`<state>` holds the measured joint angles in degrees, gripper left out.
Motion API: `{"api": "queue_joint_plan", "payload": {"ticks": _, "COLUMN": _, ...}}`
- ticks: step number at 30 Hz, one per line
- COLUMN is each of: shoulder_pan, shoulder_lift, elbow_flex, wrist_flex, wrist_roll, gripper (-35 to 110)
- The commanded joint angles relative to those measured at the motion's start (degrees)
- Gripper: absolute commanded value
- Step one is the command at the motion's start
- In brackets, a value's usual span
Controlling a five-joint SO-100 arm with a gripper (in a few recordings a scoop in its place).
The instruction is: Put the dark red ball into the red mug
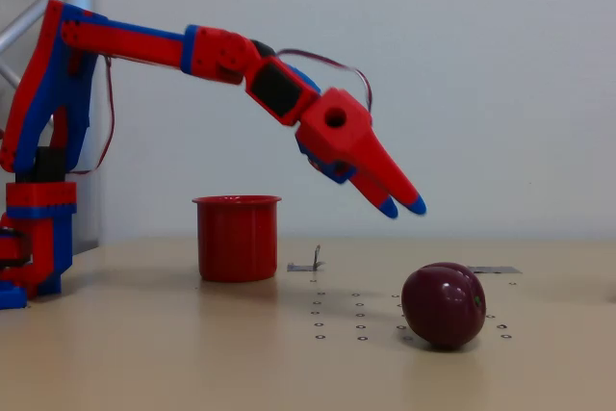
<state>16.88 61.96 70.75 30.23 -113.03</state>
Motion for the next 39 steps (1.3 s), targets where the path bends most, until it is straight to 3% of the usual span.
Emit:
{"api": "queue_joint_plan", "payload": {"ticks": 1, "shoulder_pan": 1.32, "shoulder_lift": 1.93, "elbow_flex": -7.03, "wrist_flex": -0.09, "wrist_roll": 2.11, "gripper": 47}}
{"api": "queue_joint_plan", "payload": {"ticks": 15, "shoulder_pan": 8.96, "shoulder_lift": -8.79, "elbow_flex": -15.47, "wrist_flex": -2.2, "wrist_roll": 1.76, "gripper": 47}}
{"api": "queue_joint_plan", "payload": {"ticks": 27, "shoulder_pan": 5.63, "shoulder_lift": -12.66, "elbow_flex": -16.96, "wrist_flex": -2.72, "wrist_roll": 5.8, "gripper": 48}}
{"api": "queue_joint_plan", "payload": {"ticks": 39, "shoulder_pan": 5.63, "shoulder_lift": -16.96, "elbow_flex": -22.15, "wrist_flex": -0.97, "wrist_roll": 1.67, "gripper": 48}}
